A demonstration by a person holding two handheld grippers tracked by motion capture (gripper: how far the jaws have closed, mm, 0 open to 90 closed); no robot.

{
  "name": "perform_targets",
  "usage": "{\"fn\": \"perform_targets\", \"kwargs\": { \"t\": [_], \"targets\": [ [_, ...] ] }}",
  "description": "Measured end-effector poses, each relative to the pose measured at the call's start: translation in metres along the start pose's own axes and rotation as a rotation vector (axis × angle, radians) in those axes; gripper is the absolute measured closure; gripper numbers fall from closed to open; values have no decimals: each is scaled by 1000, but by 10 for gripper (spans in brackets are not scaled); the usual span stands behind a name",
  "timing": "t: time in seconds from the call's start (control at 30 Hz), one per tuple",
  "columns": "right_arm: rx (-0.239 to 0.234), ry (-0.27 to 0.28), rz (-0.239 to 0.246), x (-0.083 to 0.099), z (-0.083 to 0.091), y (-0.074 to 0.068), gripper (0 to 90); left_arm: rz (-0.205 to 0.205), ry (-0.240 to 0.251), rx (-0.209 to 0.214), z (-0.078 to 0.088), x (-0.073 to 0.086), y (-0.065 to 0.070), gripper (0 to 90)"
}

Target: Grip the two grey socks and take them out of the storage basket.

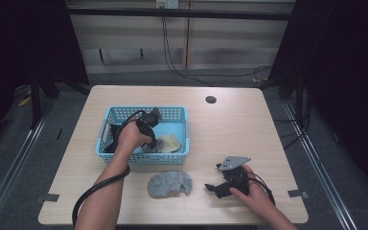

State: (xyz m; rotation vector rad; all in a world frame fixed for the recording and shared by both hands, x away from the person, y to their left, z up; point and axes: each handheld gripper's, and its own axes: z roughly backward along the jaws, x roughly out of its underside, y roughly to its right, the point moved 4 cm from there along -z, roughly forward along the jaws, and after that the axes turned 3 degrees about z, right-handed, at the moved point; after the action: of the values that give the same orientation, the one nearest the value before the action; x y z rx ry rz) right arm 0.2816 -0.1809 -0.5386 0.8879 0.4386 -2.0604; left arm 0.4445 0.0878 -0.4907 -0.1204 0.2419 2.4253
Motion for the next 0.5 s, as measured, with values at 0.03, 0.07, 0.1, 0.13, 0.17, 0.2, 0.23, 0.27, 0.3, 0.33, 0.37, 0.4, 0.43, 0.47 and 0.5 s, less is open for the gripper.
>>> {"fn": "perform_targets", "kwargs": {
  "t": [0.03,0.07,0.1,0.13,0.17,0.2,0.23,0.27,0.3,0.33,0.37,0.4,0.43,0.47,0.5],
  "targets": [
    [0,0,1,0,0,0,116,0,0,2,2,0,0,834],
    [0,0,0,0,0,0,116,0,-4,3,4,0,0,838],
    [0,0,0,0,0,0,116,-5,-7,5,6,0,0,841],
    [0,0,0,0,0,0,115,-6,-10,6,9,1,1,842],
    [0,0,0,0,0,0,116,-14,-7,4,11,1,1,843],
    [0,0,0,0,0,0,116,-17,-3,6,14,1,2,843],
    [-2,2,-1,0,0,0,116,-24,0,7,17,1,2,844],
    [-3,3,-1,0,0,0,116,-29,7,8,20,0,3,844],
    [0,0,0,0,0,0,116,-31,13,9,22,0,4,845],
    [0,0,0,0,0,0,116,-34,17,8,25,0,5,845],
    [0,0,0,0,0,0,116,-40,21,7,28,0,5,845],
    [0,0,0,0,0,0,116,-41,26,5,30,0,6,845],
    [-2,2,-1,0,0,0,116,-39,31,10,33,0,7,845],
    [1,0,0,0,0,0,116,-50,35,7,36,-1,8,845],
    [-1,1,0,0,0,0,116,-50,38,13,39,-1,9,845]
  ]
}}
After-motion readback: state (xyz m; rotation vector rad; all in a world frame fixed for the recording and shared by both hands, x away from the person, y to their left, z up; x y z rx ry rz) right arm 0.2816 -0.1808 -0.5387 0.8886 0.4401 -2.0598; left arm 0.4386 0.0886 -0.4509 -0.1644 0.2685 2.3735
